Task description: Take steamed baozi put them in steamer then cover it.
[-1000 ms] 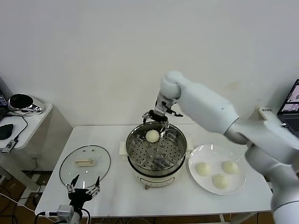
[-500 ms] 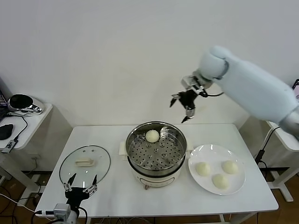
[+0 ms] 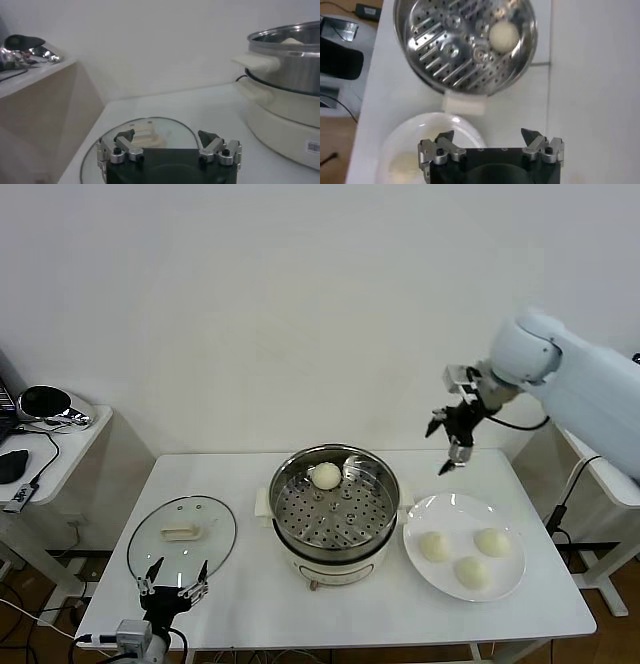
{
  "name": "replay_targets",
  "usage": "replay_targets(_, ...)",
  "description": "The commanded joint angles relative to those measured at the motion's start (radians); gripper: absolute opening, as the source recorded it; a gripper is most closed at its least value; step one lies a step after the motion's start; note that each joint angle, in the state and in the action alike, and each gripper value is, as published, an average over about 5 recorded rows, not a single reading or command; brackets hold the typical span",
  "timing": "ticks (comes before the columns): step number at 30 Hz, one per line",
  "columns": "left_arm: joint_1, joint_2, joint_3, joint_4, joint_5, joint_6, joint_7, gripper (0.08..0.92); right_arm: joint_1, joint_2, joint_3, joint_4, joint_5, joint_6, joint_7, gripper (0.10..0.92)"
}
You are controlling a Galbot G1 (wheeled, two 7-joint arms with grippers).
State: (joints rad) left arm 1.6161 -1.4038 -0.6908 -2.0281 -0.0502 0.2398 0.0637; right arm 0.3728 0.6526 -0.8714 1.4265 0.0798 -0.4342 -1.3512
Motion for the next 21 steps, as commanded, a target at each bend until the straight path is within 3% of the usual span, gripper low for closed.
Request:
replay_targets(1, -0.007, 0.002, 0.005, 0.007, 0.001, 0.001, 0.001, 0.823, -0.199, -0.091, 0.084, 0.078, -0.071, -0.064, 0.032, 0.823)
replay_targets(21, -0.010, -0.005, 0.014, 0.035, 0.009, -0.001, 0.000, 0.823, -0.458, 0.053, 0.165, -0.037, -0.197, -0.041, 0.206, 0.823)
